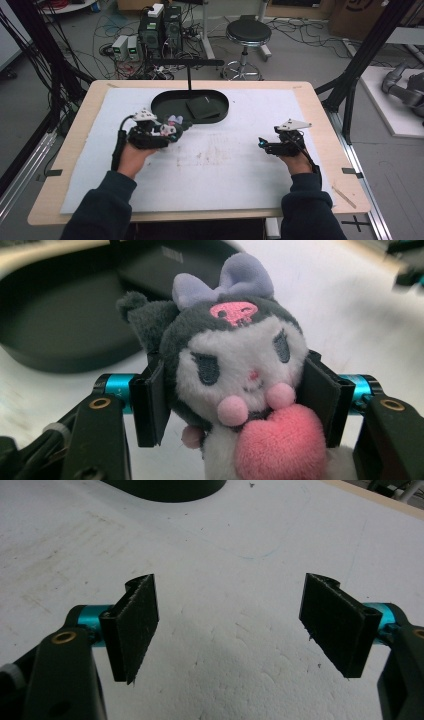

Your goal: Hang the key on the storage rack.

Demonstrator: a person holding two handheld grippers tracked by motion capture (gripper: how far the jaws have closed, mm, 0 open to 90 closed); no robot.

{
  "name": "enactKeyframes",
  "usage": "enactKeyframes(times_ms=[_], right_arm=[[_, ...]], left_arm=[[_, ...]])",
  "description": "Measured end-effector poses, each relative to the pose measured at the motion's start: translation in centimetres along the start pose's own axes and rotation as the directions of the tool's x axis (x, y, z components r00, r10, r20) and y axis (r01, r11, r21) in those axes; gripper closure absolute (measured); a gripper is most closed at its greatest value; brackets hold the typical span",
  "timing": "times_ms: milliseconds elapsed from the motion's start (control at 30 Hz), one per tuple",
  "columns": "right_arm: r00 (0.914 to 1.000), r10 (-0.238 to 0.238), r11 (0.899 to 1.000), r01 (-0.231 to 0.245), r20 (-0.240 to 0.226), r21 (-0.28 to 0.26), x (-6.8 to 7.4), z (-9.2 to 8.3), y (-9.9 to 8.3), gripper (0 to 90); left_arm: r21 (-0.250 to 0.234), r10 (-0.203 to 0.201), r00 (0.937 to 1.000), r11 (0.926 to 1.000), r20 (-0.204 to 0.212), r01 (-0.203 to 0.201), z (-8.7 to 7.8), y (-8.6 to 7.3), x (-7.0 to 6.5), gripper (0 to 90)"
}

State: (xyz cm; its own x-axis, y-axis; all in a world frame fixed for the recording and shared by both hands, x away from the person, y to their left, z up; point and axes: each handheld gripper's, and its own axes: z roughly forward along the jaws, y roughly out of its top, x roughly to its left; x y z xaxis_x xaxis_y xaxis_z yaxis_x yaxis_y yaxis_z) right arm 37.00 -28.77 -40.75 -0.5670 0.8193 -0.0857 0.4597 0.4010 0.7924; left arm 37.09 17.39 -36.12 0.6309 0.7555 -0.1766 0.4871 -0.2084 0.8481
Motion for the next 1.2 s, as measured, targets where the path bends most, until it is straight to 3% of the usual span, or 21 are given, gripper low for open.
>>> enactKeyframes(times_ms=[167,333,467,733,967,1200], right_arm=[[1.0,0.003,1.0,-0.003,-0.002,-0.005,-0.1,0.0,0.0,24.1],[1.0,0.004,1.0,-0.004,-0.007,-0.008,-0.2,0.1,0.0,24.0],[0.9999,0.005,1.0,-0.005,-0.016,-0.024,-0.2,0.1,0.0,23.9],[0.9998,0.001,0.999,-0.002,-0.019,-0.045,-0.1,0.1,0.1,22.1],[0.9998,0.009,0.999,-0.01,-0.019,-0.05,-0.2,0.1,0.1,22.1],[0.9997,0.013,0.999,-0.014,-0.02,-0.044,-0.3,0.1,0.1,22.0]], left_arm=[[-0.068,-0.028,0.9996,0.9973,0.007,0.028,-1.7,2.6,1.9,37.1],[-0.125,-0.049,0.9987,0.991,-0.009,0.048,-2.3,4.6,3.9,37.2],[-0.165,-0.081,0.9966,0.9833,-0.013,0.078,-2.2,6.2,5.5,37.3],[-0.205,-0.104,0.9931,0.9745,-0.054,0.091,-1.5,9.7,7.6,37.3],[-0.216,-0.141,0.9881,0.9684,-0.063,0.124,-0.7,10.7,9.2,37.3],[-0.233,-0.186,0.9804,0.958,-0.063,0.167,0.2,10.5,10.4,37.3]])
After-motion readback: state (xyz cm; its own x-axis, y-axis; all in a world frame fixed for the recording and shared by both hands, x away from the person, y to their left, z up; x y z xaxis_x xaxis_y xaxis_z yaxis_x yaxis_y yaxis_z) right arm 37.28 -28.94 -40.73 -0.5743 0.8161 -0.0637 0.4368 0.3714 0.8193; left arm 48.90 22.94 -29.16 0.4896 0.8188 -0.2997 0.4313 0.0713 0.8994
